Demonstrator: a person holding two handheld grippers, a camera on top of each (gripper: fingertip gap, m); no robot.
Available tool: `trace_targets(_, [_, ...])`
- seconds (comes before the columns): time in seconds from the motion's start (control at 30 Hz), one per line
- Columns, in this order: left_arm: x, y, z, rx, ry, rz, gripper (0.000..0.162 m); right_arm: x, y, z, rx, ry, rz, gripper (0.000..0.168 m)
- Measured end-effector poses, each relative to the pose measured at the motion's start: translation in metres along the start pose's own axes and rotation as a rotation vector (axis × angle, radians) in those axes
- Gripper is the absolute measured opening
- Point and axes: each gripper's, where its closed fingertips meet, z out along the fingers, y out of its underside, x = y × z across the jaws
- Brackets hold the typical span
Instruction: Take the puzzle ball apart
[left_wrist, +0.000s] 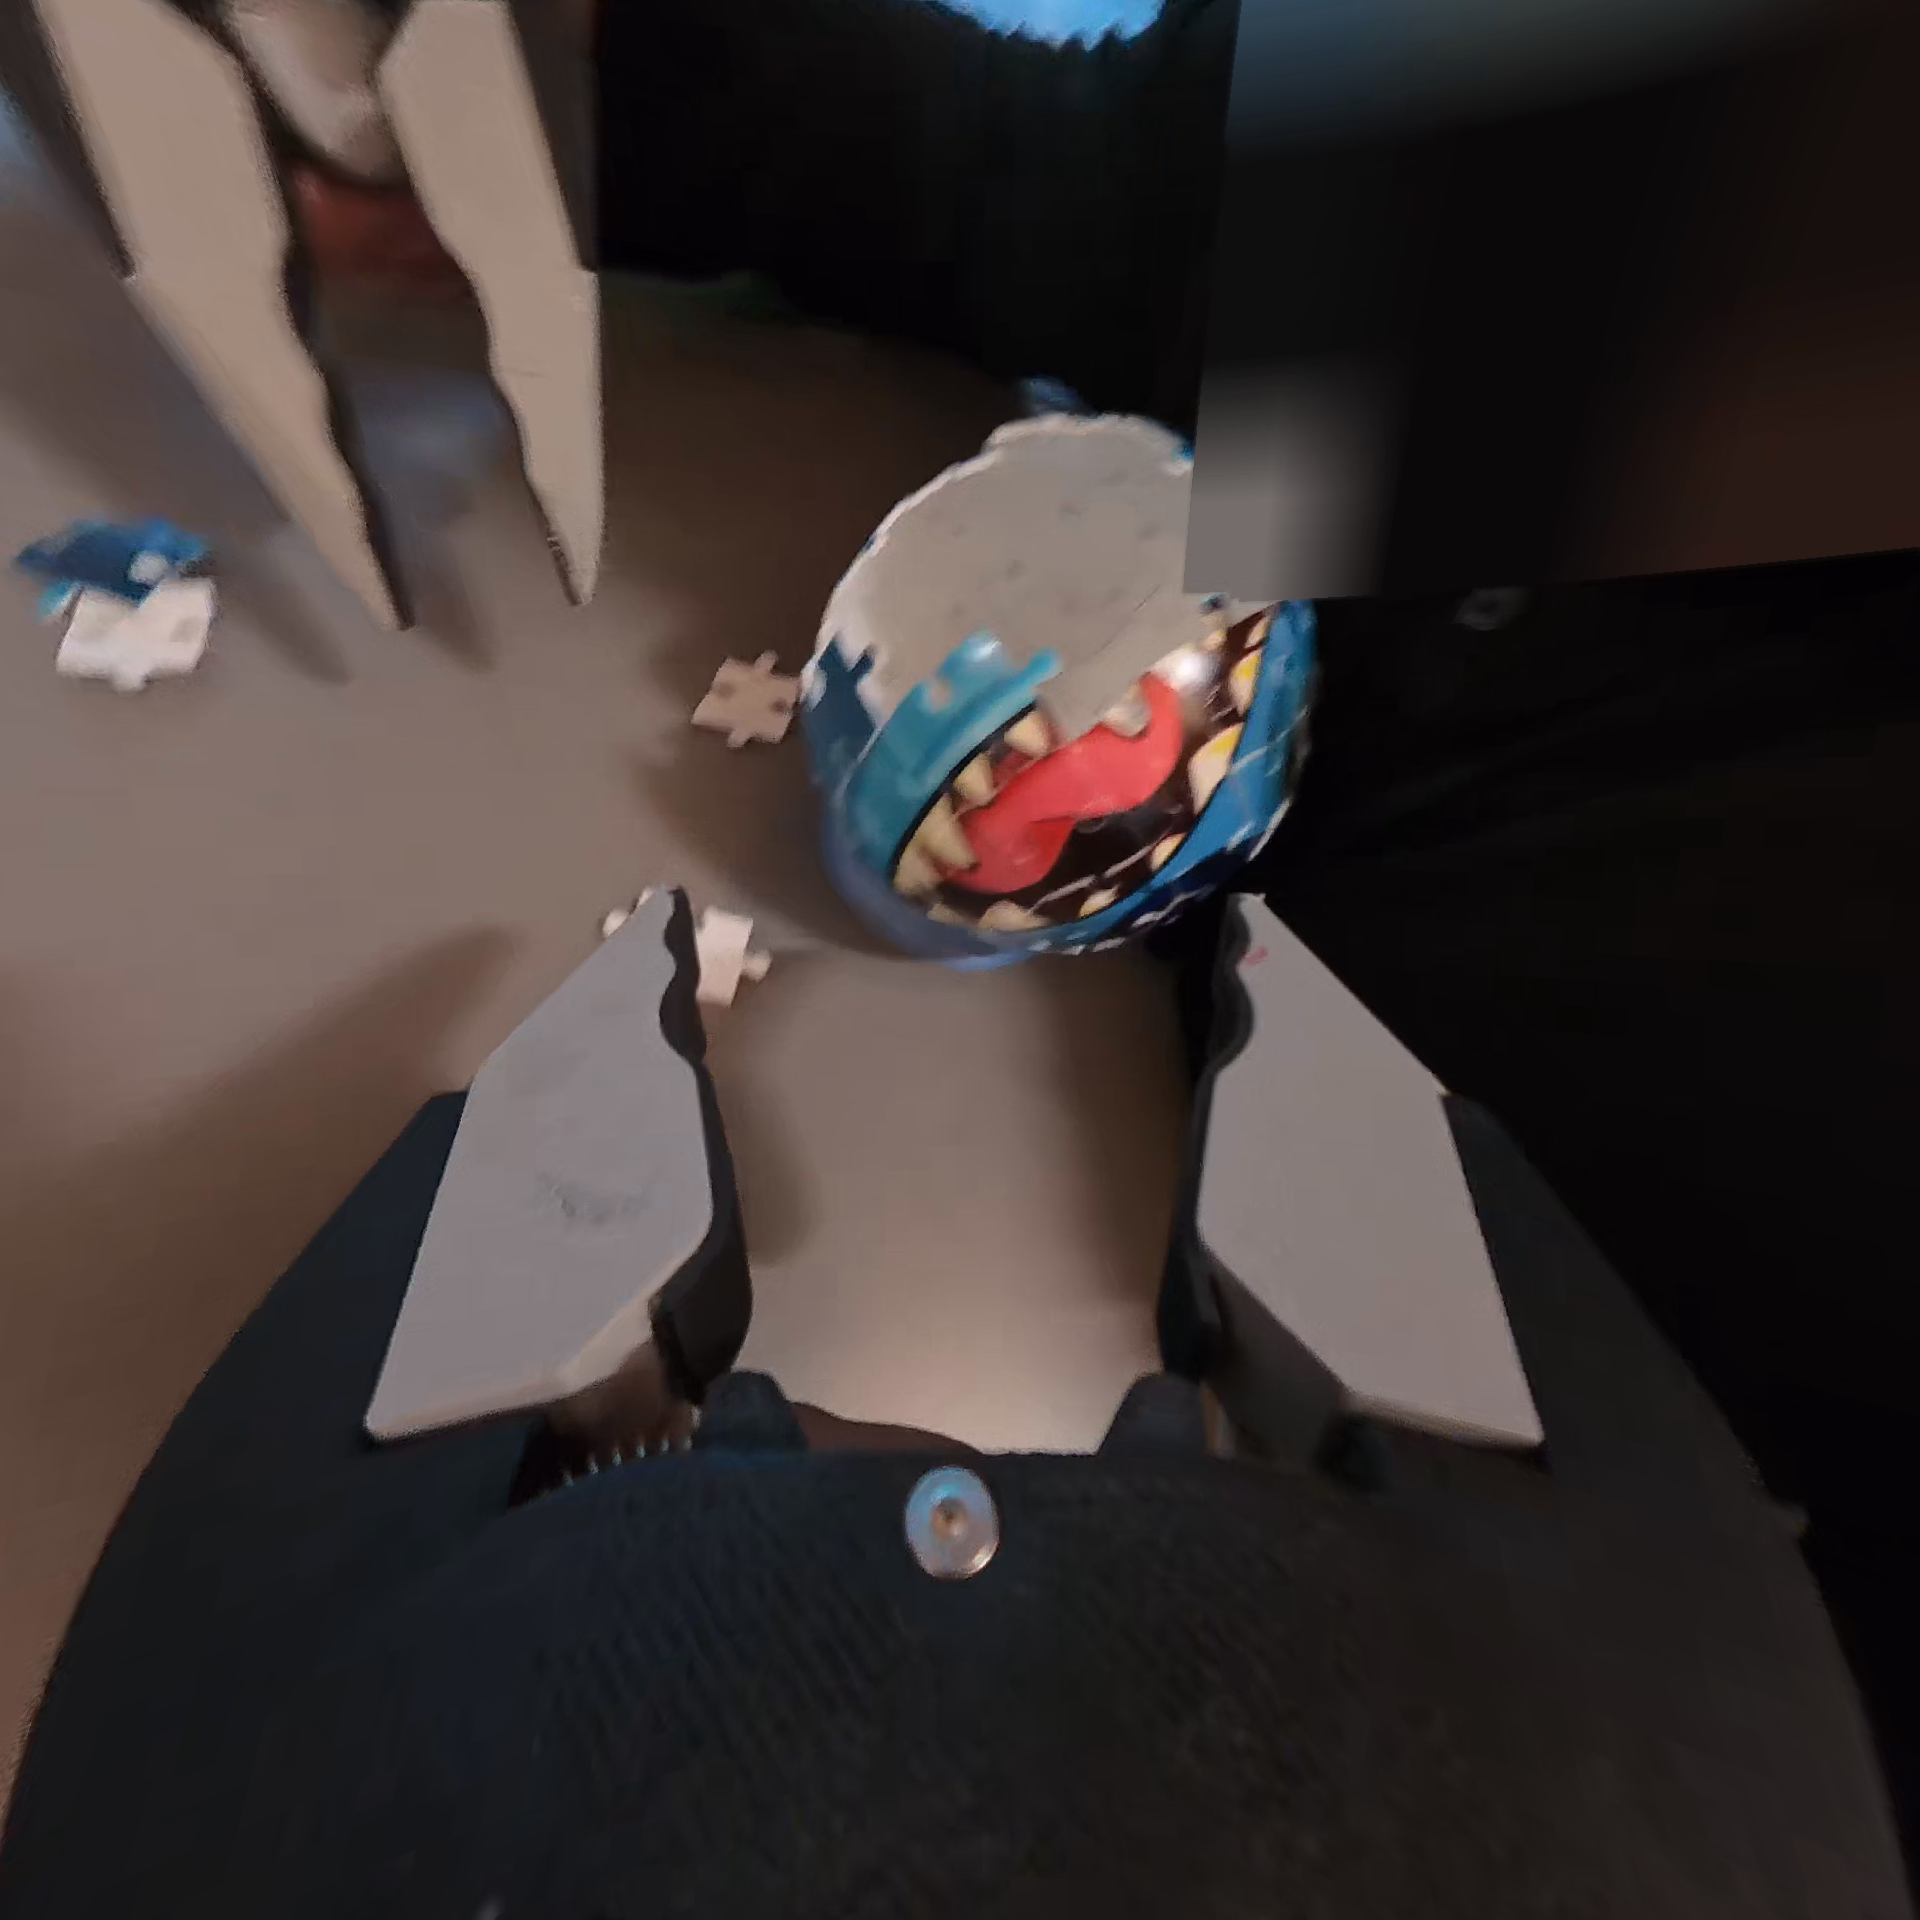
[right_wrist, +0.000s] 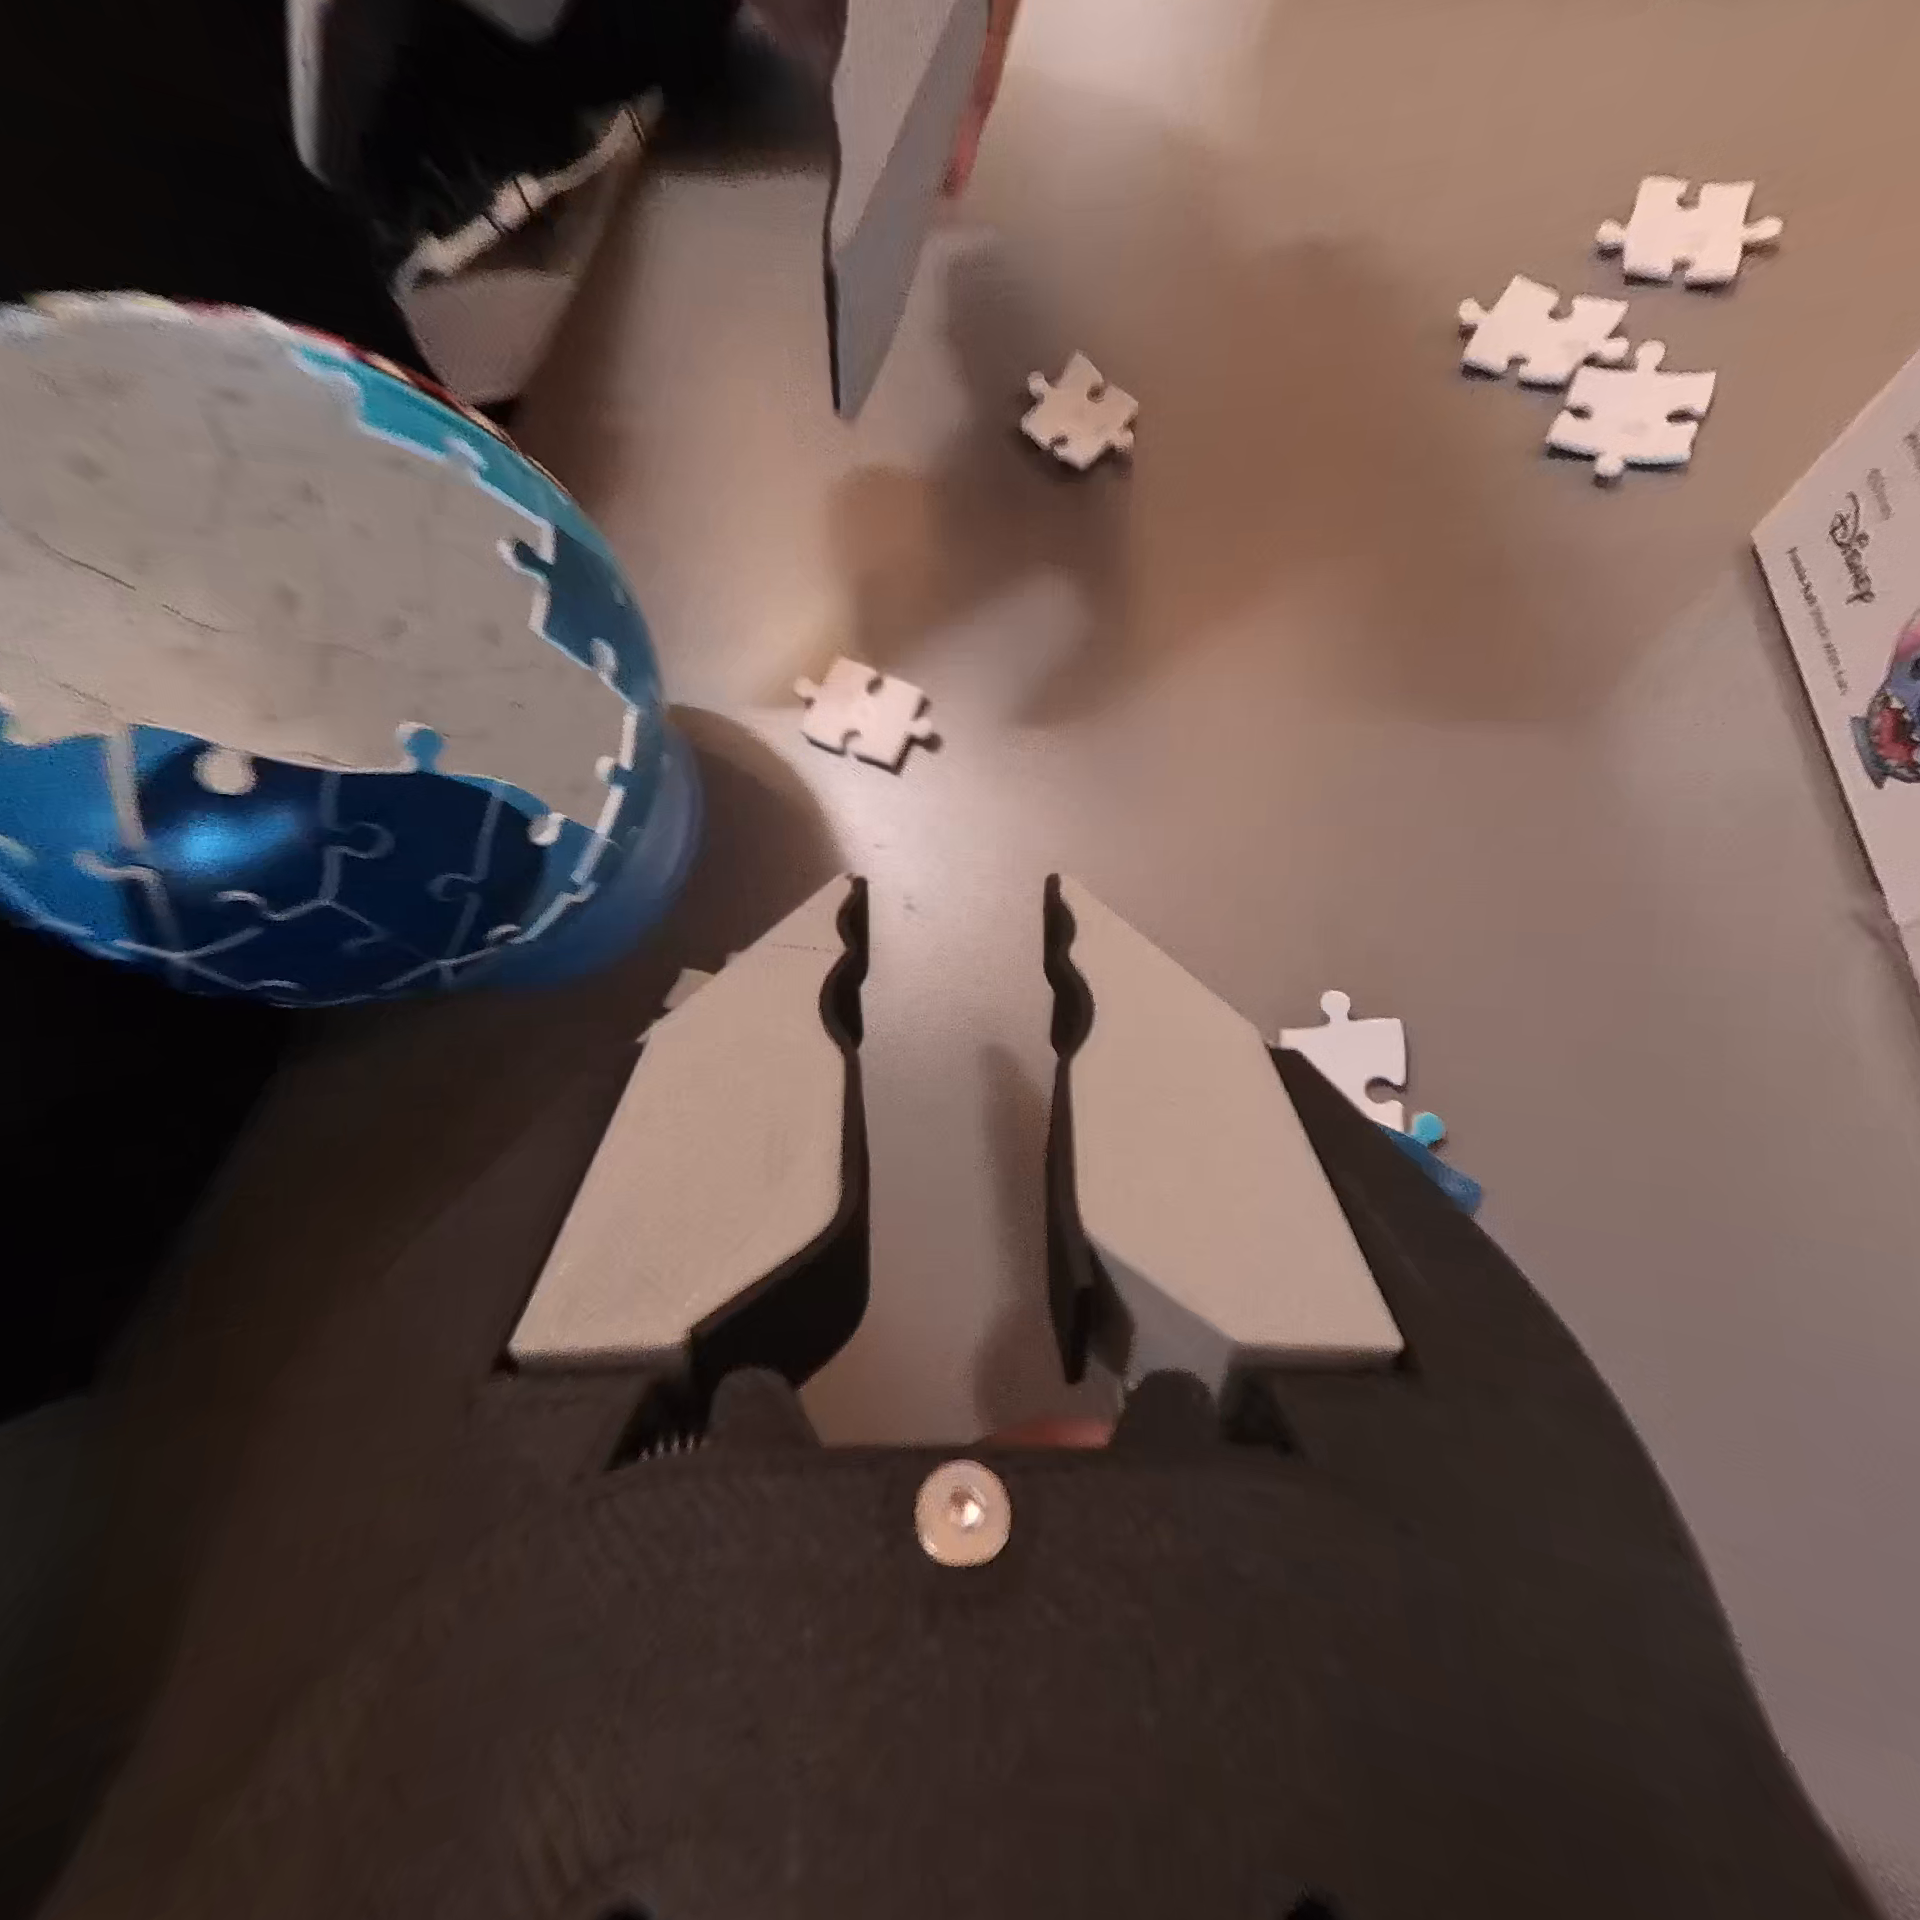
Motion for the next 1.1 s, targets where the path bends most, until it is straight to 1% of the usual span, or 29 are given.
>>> trace_targets(0.07, [-0.011,0.005,-0.01,-0.013,-0.078,-0.025,0.094,0.008,0.006,0.003,-0.043,0.046,-0.021,0.032])
trace_targets(0.1, [-0.017,0.005,-0.019,-0.011,-0.123,-0.033,0.089,0.011,0.007,0.003,-0.047,0.069,-0.032,0.032])
trace_targets(0.17, [-0.027,-0.002,-0.042,0.027,-0.226,-0.038,0.083,0.017,0.004,-0.002,-0.016,0.111,-0.037,0.03])
trace_targets(0.2, [-0.036,-0.004,-0.054,0.046,-0.308,-0.046,0.079,0.02,0.002,-0.005,0.006,0.129,-0.028,0.03])
trace_targets(0.27, [-0.056,-0.001,-0.074,0.038,-0.462,-0.081,0.073,0.024,-0.003,-0.01,0.045,0.153,-0.018,0.03])
trace_targets(0.3, [-0.059,0.003,-0.077,0.024,-0.489,-0.1,0.073,0.024,-0.003,-0.011,0.05,0.161,-0.022,0.029])
trace_targets(0.37, [-0.06,0.01,-0.074,0.003,-0.489,-0.128,0.073,0.022,-0.002,-0.011,0.037,0.175,-0.034,0.031])
trace_targets(0.47, [-0.068,0.028,-0.066,-0.072,-0.531,-0.146,0.074,0.019,0.0,-0.009,0.027,0.193,-0.047,0.031])
trace_targets(0.57, [-0.083,0.049,-0.065,-0.174,-0.618,-0.158,0.066,0.015,0.004,-0.005,0.02,0.199,-0.05,0.03])
trace_targets(0.67, [-0.087,0.065,-0.053,-0.242,-0.582,-0.178,0.067,0.014,0.008,-0.002,0.018,0.201,-0.045,0.03])
trace_targets(0.7, [-0.09,0.069,-0.053,-0.267,-0.593,-0.176,0.067,0.014,0.009,-0.001,0.021,0.199,-0.043,0.03])
trace_targets(0.77, [-0.092,0.069,-0.055,-0.259,-0.589,-0.179,0.068,0.015,0.012,0.0,0.016,0.193,-0.034,0.03])
trace_targets(0.9, [-0.093,0.054,-0.06,-0.159,-0.566,-0.219,0.067,0.021,0.016,0.001,0.027,0.197,-0.006,0.03])
trace_targets(1.03, [-0.091,0.057,-0.061,-0.169,-0.596,-0.221,0.069,0.028,0.018,-0.002,0.045,0.244,0.0,0.029])
trace_targets(1.1, [-0.083,0.059,-0.058,-0.166,-0.581,-0.219,0.07,0.028,0.016,-0.004,0.078,0.258,0.008,0.029])
